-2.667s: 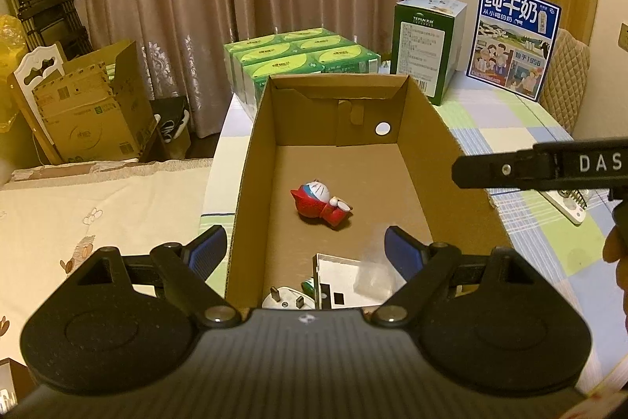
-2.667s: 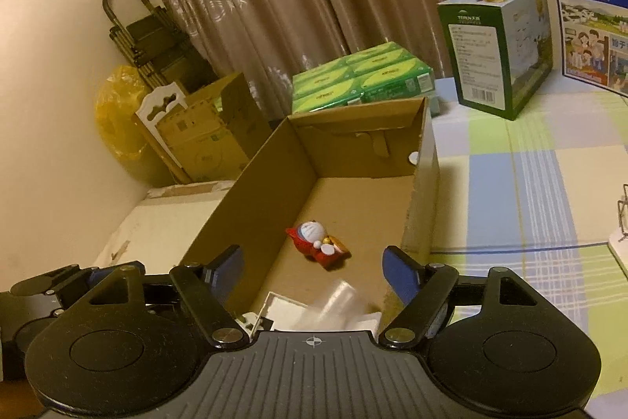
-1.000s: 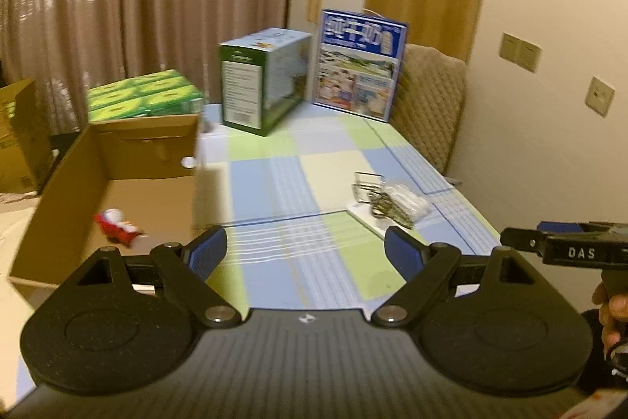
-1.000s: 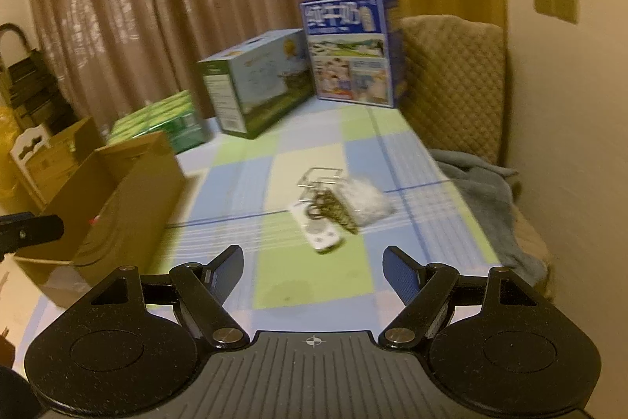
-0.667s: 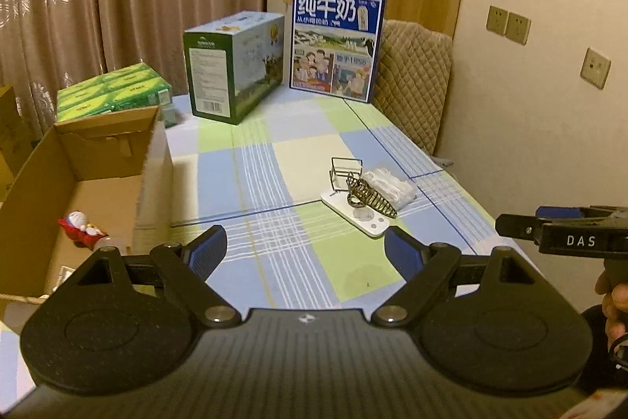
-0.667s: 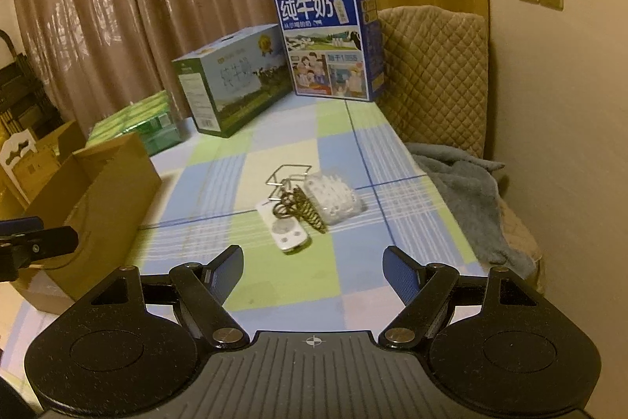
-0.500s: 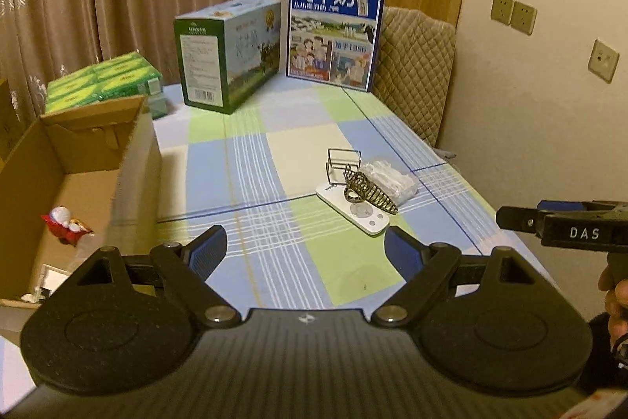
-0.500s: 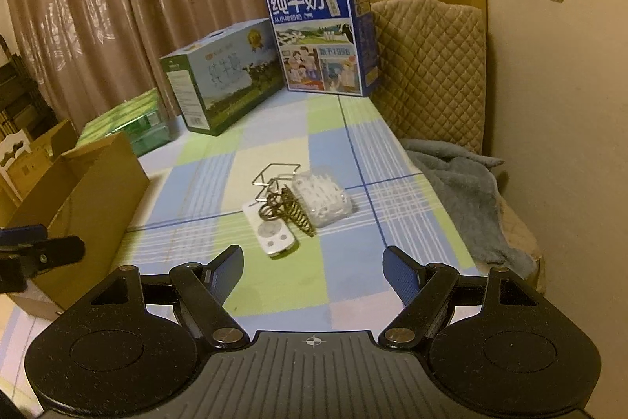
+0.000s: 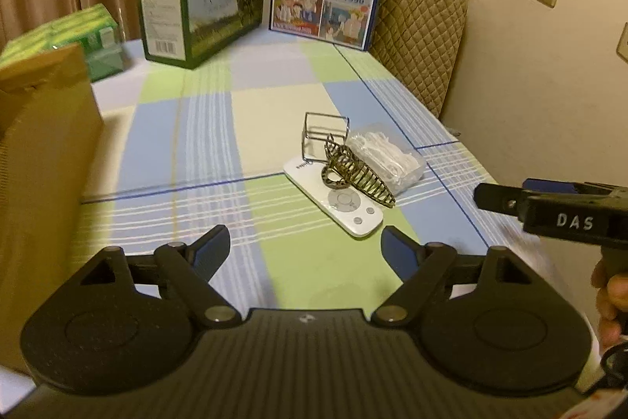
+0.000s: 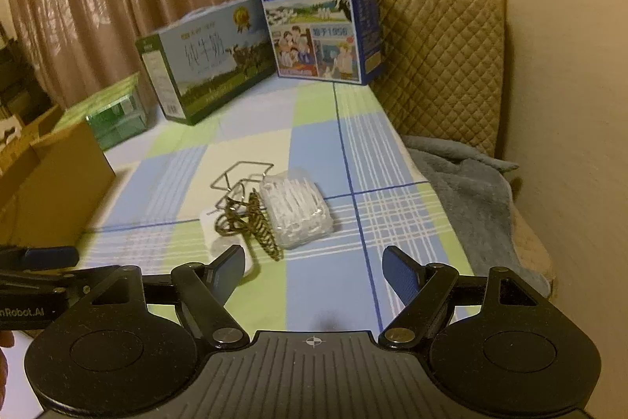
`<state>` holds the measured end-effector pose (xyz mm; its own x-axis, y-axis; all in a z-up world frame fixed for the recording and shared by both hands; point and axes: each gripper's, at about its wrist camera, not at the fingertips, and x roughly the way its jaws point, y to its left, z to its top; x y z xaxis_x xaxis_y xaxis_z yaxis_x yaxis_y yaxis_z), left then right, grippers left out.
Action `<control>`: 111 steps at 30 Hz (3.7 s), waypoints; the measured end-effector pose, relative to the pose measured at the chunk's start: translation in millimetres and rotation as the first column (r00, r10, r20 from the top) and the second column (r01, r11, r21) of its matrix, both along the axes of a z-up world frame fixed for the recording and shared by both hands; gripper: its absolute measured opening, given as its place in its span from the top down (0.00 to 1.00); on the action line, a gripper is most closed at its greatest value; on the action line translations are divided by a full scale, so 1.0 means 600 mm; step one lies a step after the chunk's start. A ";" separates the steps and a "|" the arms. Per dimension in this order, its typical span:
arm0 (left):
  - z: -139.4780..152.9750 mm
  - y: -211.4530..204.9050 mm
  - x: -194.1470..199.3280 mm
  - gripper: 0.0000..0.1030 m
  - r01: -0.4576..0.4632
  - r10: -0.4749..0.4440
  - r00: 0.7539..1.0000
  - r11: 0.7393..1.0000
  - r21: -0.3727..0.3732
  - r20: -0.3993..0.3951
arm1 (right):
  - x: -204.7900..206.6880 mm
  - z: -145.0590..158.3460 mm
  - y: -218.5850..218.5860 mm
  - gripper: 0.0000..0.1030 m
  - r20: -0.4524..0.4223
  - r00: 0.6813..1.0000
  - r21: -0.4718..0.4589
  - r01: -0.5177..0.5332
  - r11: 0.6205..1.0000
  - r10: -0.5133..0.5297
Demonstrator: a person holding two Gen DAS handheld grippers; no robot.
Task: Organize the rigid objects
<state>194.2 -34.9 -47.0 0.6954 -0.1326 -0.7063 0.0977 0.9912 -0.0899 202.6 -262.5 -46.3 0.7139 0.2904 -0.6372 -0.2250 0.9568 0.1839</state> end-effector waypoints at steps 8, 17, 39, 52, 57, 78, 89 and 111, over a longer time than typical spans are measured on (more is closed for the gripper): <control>-0.055 -0.031 0.065 0.32 -0.008 0.008 0.999 1.000 -0.001 -0.033 | 0.058 -0.049 -0.012 0.27 -0.041 0.999 -0.007 0.009 1.000 -0.010; -0.093 -0.061 0.127 0.37 -0.033 0.028 0.998 0.996 -0.078 -0.055 | 0.077 -0.063 -0.018 0.27 -0.047 0.998 -0.089 0.027 0.996 -0.031; -0.106 0.024 0.067 0.66 -0.012 0.017 0.998 0.997 0.078 -0.060 | 0.088 -0.065 0.036 0.44 -0.022 0.991 -0.030 -0.131 0.991 0.130; -0.102 0.061 0.022 0.66 -0.022 0.029 0.998 0.994 0.107 -0.056 | 0.123 -0.121 0.129 0.68 -0.055 0.952 -0.142 -0.307 0.941 0.303; -0.107 0.056 0.028 0.66 -0.026 0.032 0.998 0.992 0.125 -0.046 | 0.126 -0.128 0.133 0.87 -0.041 0.951 -0.157 -0.309 0.938 0.306; -0.098 0.060 -0.135 0.66 -0.019 0.027 0.998 0.992 0.126 -0.060 | -0.072 -0.101 0.110 0.97 -0.180 0.957 -0.058 -0.243 0.968 0.229; -0.079 0.080 -0.129 0.57 -0.029 0.030 0.999 0.996 0.090 -0.014 | -0.092 -0.087 0.126 0.46 -0.061 0.979 -0.054 -0.195 0.979 0.192; -0.096 0.080 -0.117 0.56 -0.021 0.023 0.999 0.997 0.076 -0.029 | -0.041 -0.117 0.175 0.61 -0.042 0.986 -0.082 -0.165 0.983 0.162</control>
<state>124.0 13.1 -104.3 0.6759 -0.0631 -0.7342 0.0742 0.9971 -0.0173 177.9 -157.6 -116.6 0.6385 0.3448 -0.6880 -0.3743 0.9203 0.1139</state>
